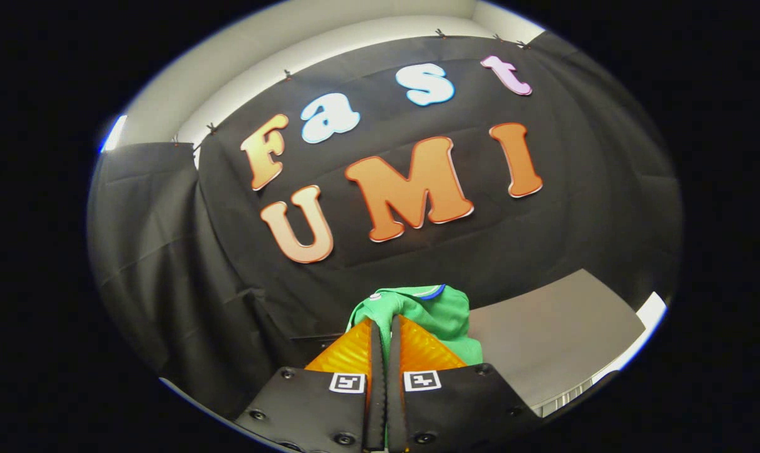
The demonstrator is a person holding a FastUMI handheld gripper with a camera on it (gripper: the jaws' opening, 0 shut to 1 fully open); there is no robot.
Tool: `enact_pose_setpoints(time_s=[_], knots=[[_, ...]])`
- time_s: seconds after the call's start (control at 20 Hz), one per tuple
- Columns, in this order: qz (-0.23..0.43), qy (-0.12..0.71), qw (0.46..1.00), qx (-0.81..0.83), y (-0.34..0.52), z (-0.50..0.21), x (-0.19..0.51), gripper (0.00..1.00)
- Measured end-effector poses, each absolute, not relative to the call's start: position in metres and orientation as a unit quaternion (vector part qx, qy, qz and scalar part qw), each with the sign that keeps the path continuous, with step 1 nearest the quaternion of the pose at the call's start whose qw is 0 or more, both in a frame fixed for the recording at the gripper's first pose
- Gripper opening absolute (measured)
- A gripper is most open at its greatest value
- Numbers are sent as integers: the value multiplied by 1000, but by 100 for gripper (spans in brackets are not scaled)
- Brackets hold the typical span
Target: Put the clothes into the washing machine and then close the washing machine lid.
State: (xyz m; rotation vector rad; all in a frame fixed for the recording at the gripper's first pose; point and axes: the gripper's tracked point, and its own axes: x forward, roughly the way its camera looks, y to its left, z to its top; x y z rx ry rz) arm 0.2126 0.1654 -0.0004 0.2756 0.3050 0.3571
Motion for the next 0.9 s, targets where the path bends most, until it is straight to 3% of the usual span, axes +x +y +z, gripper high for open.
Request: enact_pose_setpoints(time_s=[0.25,0.45,0.9], knots=[[244,163,946,134,248,-15,197,9],[280,203,929,133,314,-66,205,9],[243,314,909,126,401,-261,260,9]])
